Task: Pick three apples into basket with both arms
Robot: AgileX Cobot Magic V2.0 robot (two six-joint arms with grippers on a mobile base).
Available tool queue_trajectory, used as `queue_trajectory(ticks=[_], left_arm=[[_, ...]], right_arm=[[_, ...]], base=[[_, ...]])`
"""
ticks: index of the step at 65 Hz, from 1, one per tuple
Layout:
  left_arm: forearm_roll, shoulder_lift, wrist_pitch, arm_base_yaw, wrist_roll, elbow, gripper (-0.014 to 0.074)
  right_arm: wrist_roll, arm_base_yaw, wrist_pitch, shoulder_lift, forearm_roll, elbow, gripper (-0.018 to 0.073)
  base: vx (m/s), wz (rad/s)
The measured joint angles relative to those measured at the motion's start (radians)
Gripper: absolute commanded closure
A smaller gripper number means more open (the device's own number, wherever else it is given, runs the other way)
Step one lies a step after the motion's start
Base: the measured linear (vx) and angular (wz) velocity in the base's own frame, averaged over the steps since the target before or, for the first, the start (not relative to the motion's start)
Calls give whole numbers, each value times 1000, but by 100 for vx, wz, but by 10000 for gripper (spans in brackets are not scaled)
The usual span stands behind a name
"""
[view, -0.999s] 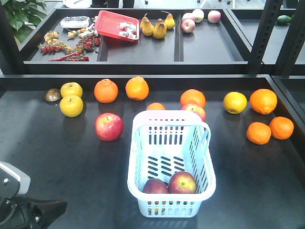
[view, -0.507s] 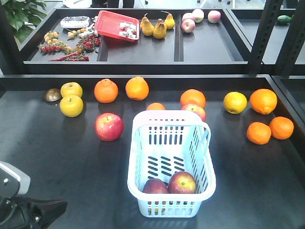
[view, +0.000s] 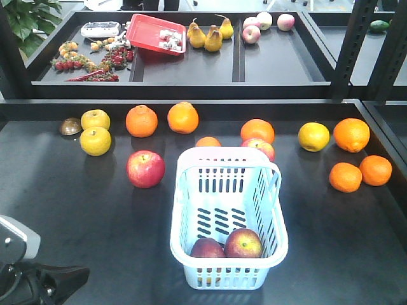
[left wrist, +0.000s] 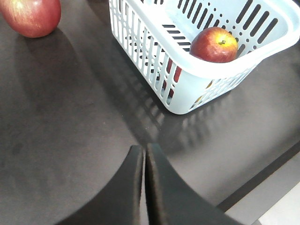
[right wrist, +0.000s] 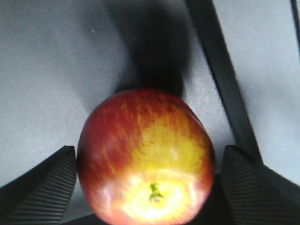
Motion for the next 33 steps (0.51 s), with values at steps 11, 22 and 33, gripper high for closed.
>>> queue_trajectory(ticks=[11, 22, 33], left_arm=[[0, 0, 0, 0, 0, 0, 603], [0, 0, 0, 0, 0, 0, 603], [0, 0, 0, 0, 0, 0, 603]], right_arm=[[0, 0, -1, 12, -1, 0, 57], [-2, 0, 5, 12, 9, 0, 263], [-59, 0, 32, -19, 76, 0, 488]], base=[[0, 0], [0, 0], [0, 0]])
